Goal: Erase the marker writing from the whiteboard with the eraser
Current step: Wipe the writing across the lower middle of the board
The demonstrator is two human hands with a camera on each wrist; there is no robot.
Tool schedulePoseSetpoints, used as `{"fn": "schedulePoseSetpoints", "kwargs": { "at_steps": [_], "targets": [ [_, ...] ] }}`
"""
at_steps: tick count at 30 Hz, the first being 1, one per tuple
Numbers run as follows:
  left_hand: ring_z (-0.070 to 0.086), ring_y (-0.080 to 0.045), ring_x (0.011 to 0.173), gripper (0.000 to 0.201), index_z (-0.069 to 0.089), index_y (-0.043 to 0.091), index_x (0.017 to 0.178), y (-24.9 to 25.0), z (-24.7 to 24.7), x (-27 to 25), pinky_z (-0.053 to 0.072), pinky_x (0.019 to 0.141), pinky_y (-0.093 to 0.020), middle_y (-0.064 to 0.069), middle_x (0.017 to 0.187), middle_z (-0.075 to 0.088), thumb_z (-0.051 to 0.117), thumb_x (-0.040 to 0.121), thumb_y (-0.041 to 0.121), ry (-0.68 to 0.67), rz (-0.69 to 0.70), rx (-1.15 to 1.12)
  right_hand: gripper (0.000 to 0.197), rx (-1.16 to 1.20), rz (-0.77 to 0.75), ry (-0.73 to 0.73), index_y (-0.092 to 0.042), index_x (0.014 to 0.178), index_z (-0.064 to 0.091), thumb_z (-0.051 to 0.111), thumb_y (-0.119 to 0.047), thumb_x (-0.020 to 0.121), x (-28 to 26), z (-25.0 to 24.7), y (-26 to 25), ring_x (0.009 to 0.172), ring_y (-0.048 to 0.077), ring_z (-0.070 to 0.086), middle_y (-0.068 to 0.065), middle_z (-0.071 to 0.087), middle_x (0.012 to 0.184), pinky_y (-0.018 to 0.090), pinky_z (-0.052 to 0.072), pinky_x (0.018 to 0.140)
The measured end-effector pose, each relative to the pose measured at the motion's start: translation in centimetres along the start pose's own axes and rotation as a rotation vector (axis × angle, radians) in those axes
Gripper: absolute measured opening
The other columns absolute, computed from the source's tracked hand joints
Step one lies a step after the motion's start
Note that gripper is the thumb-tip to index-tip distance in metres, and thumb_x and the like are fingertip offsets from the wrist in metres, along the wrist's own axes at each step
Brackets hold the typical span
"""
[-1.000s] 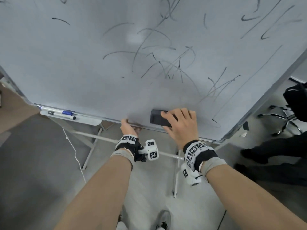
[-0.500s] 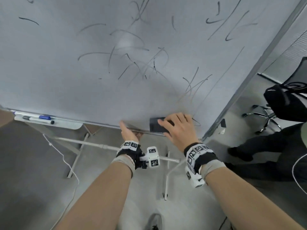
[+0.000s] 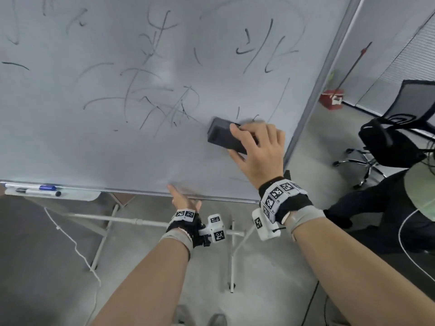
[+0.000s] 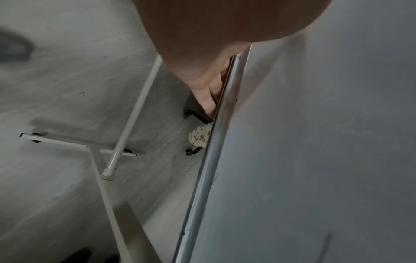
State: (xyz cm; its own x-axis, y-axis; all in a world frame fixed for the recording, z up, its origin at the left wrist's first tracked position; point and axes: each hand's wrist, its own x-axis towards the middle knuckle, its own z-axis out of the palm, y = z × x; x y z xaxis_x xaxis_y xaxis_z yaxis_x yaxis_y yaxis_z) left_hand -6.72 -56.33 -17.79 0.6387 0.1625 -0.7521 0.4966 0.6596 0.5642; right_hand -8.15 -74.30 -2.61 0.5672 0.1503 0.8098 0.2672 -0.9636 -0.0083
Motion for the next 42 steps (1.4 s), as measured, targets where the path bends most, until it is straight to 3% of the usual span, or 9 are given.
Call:
{"fn": "schedulePoseSetpoints", "kwargs": {
  "at_steps": [5, 8, 17, 25, 30, 34, 38, 40, 42],
  "targets": [
    [0.046, -0.041, 0.133, 0.091, 0.017, 0.020, 0.155, 1.2, 0.6, 1.3, 0.054, 0.092, -0.052, -0.011, 0.157, 0.031, 0.042, 0.086, 0.074, 0.035, 0.093, -0.053, 0.057, 0.039, -0.130, -0.406, -0.024, 0.119, 0.064, 0.088, -0.030, 0.068, -6.7, 3.2, -0.7, 0.097, 0.028, 0.052, 0.002, 0.062, 0.105, 0.043, 0.040, 0.082],
    [0.046, -0.041, 0.132, 0.092, 0.013, 0.017, 0.155, 0.9, 0.9, 2.6, 0.053, 0.095, -0.055, -0.011, 0.154, 0.034, 0.040, 0.087, 0.073, 0.100, 0.088, -0.067, 0.058, 0.005, -0.134, -0.529, -0.023, 0.118, 0.063, 0.089, -0.032, 0.067, -8.1, 2.8, -0.3, 0.095, 0.028, 0.053, 0.001, 0.060, 0.104, 0.041, 0.038, 0.083],
    [0.041, -0.046, 0.137, 0.089, 0.011, 0.023, 0.157, 0.8, 2.2, 1.3, 0.047, 0.097, -0.057, -0.011, 0.163, 0.022, 0.029, 0.088, 0.076, 0.215, -0.005, -0.035, 0.045, -0.068, -0.018, -0.144, -0.018, 0.120, 0.058, 0.075, -0.035, 0.082, -4.5, 0.2, 2.6, 0.101, 0.026, 0.050, 0.004, 0.064, 0.108, 0.042, 0.038, 0.084],
    [0.029, -0.035, 0.147, 0.094, 0.019, 0.010, 0.155, -0.9, 2.4, 1.9, 0.021, 0.121, -0.049, -0.015, 0.161, 0.027, 0.027, 0.088, 0.075, 0.293, 0.165, -0.036, 0.047, -0.146, -0.164, -0.450, -0.025, 0.104, 0.064, 0.088, -0.030, 0.064, -12.2, 1.6, 3.7, 0.090, 0.023, 0.054, -0.004, 0.059, 0.096, 0.040, 0.030, 0.093],
    [0.044, -0.038, 0.138, 0.116, 0.027, 0.020, 0.153, -2.7, 1.2, 5.1, 0.037, 0.112, -0.052, -0.011, 0.156, 0.037, 0.024, 0.063, 0.093, 0.334, 0.170, -0.010, 0.047, -0.105, -0.220, -0.397, -0.026, 0.108, 0.064, 0.086, -0.039, 0.068, -12.3, 0.9, 4.8, 0.091, 0.021, 0.057, -0.006, 0.059, 0.097, 0.041, 0.027, 0.101],
    [0.042, -0.040, 0.138, 0.107, 0.024, 0.025, 0.155, -1.0, 3.5, 0.2, 0.035, 0.110, -0.057, -0.006, 0.160, 0.030, 0.029, 0.069, 0.088, 0.331, 0.038, -0.012, 0.052, -0.002, -0.131, -0.192, -0.023, 0.117, 0.061, 0.085, -0.037, 0.073, -8.5, -0.6, 5.7, 0.097, 0.023, 0.055, -0.003, 0.063, 0.106, 0.044, 0.031, 0.097],
    [0.038, -0.041, 0.140, 0.112, 0.020, 0.034, 0.154, -1.8, 2.4, 1.9, 0.033, 0.112, -0.053, -0.007, 0.164, 0.019, 0.026, 0.058, 0.092, 0.257, 0.010, 0.066, 0.046, 0.057, -0.096, -0.029, -0.022, 0.121, 0.061, 0.077, -0.037, 0.080, -1.0, -1.7, 5.5, 0.103, 0.023, 0.051, -0.001, 0.062, 0.115, 0.047, 0.036, 0.099],
    [0.040, -0.040, 0.139, 0.124, 0.024, 0.033, 0.153, -1.7, 2.0, 4.2, 0.031, 0.114, -0.053, -0.008, 0.164, 0.021, 0.024, 0.047, 0.095, 0.263, -0.020, 0.089, 0.043, 0.029, -0.086, 0.012, -0.020, 0.118, 0.066, 0.077, -0.038, 0.081, 1.5, -2.1, 4.9, 0.103, 0.023, 0.051, 0.000, 0.064, 0.114, 0.047, 0.034, 0.100],
    [0.042, -0.041, 0.137, 0.115, 0.026, 0.023, 0.154, -0.1, 2.4, 3.2, 0.030, 0.116, -0.053, -0.014, 0.161, 0.026, 0.025, 0.060, 0.090, 0.306, -0.017, 0.136, 0.042, -0.004, -0.069, 0.011, -0.018, 0.116, 0.068, 0.078, -0.038, 0.080, 2.1, -2.3, 4.2, 0.103, 0.023, 0.051, 0.000, 0.065, 0.113, 0.046, 0.033, 0.100]
  ]
}}
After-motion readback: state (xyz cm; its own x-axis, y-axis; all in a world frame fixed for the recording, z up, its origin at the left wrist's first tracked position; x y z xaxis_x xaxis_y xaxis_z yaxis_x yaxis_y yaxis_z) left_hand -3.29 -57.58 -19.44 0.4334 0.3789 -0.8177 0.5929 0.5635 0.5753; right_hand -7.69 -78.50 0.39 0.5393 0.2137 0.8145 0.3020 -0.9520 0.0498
